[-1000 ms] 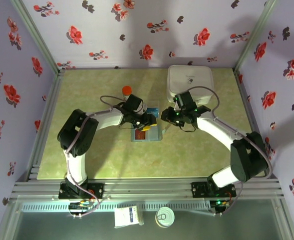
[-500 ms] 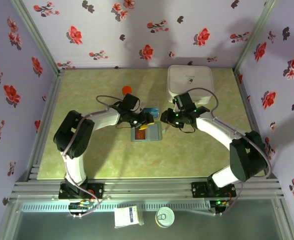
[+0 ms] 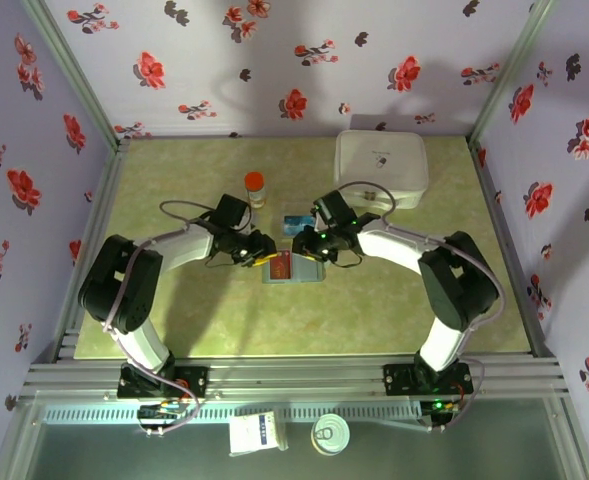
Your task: Take the credit cards out of the card holder
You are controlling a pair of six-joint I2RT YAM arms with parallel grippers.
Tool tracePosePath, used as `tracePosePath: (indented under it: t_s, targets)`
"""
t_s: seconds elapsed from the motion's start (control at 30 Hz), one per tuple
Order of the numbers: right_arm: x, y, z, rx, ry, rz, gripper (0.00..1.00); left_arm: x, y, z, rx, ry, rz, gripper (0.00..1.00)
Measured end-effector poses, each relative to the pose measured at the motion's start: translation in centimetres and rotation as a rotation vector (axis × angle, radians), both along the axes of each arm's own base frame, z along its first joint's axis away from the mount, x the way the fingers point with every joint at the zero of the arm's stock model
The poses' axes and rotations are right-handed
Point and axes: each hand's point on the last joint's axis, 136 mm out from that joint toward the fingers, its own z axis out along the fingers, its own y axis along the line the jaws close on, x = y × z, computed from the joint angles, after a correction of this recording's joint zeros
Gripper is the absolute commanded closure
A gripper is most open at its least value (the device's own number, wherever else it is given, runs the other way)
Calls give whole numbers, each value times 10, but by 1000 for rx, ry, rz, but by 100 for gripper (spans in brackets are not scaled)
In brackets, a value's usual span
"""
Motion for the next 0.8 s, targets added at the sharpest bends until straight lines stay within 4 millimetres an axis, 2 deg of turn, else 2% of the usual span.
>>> tracePosePath:
  t_s: [0.27,0.57,0.8]
  targets:
    - [0,20,-17,22,38,32,71,-4,10,-10,32,7,0,84]
    - [-2,23,-26,24,63,40,71,-8,11,-26,55,38,-13,87]
    - [-1,27,-35,28,80,46,71,-8,12,-27,59,33,-25,90]
